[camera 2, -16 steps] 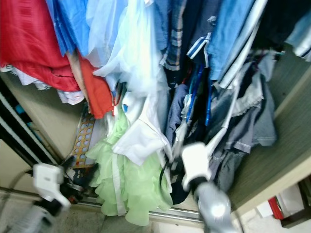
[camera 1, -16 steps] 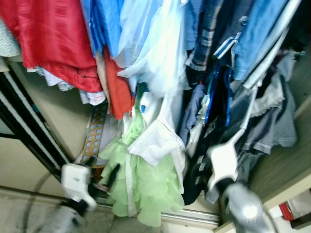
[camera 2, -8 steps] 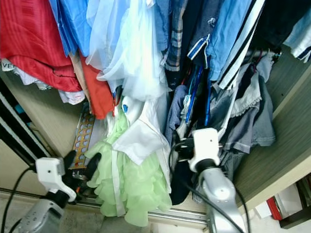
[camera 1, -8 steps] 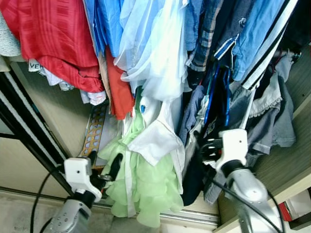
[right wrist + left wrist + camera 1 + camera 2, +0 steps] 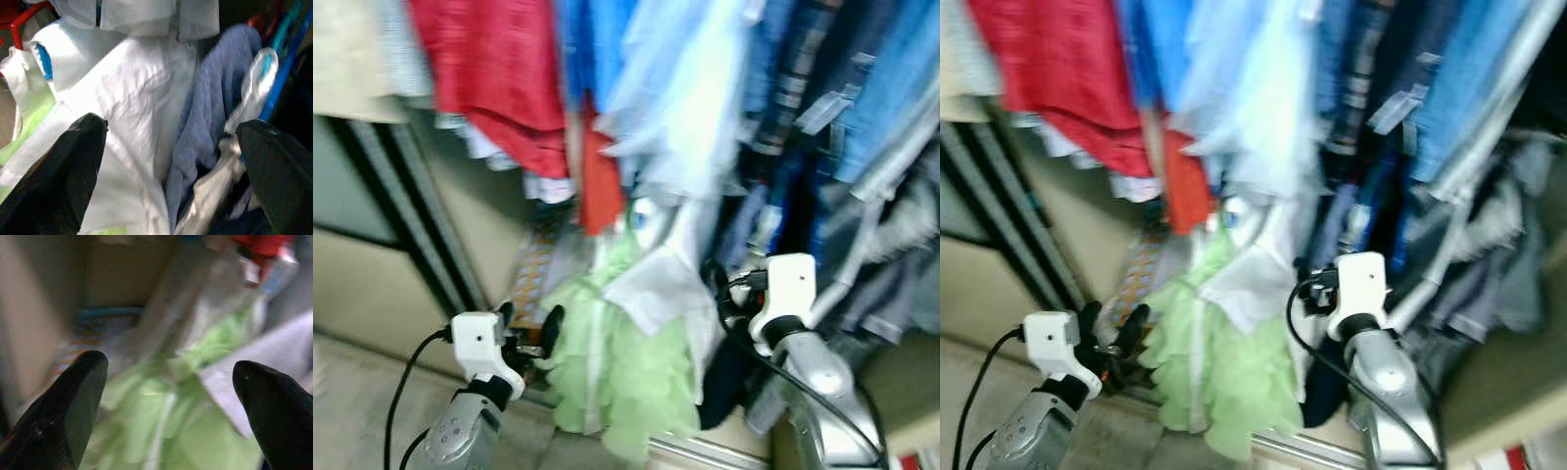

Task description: Clean up the room

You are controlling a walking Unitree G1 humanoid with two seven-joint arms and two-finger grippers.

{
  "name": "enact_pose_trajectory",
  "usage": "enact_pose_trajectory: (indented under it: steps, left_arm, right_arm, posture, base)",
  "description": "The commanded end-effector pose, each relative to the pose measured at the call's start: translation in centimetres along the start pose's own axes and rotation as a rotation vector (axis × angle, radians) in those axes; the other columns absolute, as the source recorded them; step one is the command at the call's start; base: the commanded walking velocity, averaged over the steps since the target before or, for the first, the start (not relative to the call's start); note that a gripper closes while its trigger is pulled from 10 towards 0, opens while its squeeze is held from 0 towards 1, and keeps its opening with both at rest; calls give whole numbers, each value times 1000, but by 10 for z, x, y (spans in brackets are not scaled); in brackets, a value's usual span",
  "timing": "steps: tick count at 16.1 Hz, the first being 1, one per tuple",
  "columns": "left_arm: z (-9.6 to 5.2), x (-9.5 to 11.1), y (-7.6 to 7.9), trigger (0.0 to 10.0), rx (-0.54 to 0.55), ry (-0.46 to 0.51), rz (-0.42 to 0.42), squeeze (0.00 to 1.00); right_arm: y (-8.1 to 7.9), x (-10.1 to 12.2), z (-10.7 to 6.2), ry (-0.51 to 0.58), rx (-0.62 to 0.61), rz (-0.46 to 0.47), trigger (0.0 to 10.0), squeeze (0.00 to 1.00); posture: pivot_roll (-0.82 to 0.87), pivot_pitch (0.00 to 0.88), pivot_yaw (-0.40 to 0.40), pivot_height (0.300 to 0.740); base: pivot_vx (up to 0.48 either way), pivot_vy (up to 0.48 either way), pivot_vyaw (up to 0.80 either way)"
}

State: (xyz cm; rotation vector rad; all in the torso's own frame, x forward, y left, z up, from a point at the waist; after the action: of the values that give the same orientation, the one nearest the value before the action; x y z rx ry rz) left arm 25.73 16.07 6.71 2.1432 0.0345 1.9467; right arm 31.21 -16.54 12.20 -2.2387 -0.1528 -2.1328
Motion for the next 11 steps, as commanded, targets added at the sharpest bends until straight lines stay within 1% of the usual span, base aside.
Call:
enact_pose_trajectory:
  steps: [1,3,4,5,6,8,9,10,11]
  left_arm:
    - [-4,2,-10,10000,67,9,9,0]
    - [-4,0,-12,10000,84,-3,15,0]
    - [5,-3,-1,10000,26,-29,17,0]
    - [5,-3,-1,10000,26,-29,17,0]
    - [17,-1,7,10000,-13,-25,-9,0]
    - [29,2,6,10000,2,-16,-48,0]
    - [30,2,6,10000,5,-18,-49,0]
    - [34,7,5,10000,16,4,-15,0]
    - [34,9,5,10000,22,11,-6,0]
  right_arm:
    - [14,-2,0,-10,-59,3,10000,0]
    - [15,-4,1,-16,-69,19,10000,0]
    - [11,-9,3,-37,-63,63,10000,0]
    - [11,-9,3,-37,-63,63,10000,0]
    - [3,-15,4,-56,-41,86,10000,0]
    - [-1,-13,9,-43,-39,100,10000,0]
    - [-1,-12,10,-41,-44,103,10000,0]
    - [-1,-7,13,-23,-51,111,10000,0]
    - [-1,-6,14,-18,-53,113,10000,0]
  posture:
    - [-88,0,-24,740]
    - [-91,0,-27,740]
    - [-89,0,-43,740]
    - [-89,0,-43,740]
    - [-99,0,-47,740]
    - [-110,0,-42,740]
    - [-110,0,-42,740]
    - [-110,0,-42,740]
    - [-110,0,-42,740]
  base:
    - [0,0,800]
    - [0,0,800]
    - [0,0,800]
    - [0,0,800]
    - [0,0,800]
    - [0,0,800]
    - [0,0,800]
    - [0,0,800]
    - [0,0,800]
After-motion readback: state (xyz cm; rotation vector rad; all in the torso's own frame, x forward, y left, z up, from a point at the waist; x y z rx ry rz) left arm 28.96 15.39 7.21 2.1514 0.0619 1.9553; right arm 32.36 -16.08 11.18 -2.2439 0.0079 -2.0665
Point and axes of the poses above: a point about 5 cm out from each wrist's last joint towards the gripper, its own z axis pointing out of the wrist towards the gripper, its own x axis along the axis of the wrist's last joint, y = z × x, the point moved 4 cm from there along z, pointing out of the wrist towards the gripper, and after that the axes turned 3 degrees about z, right-handed, at the moved point
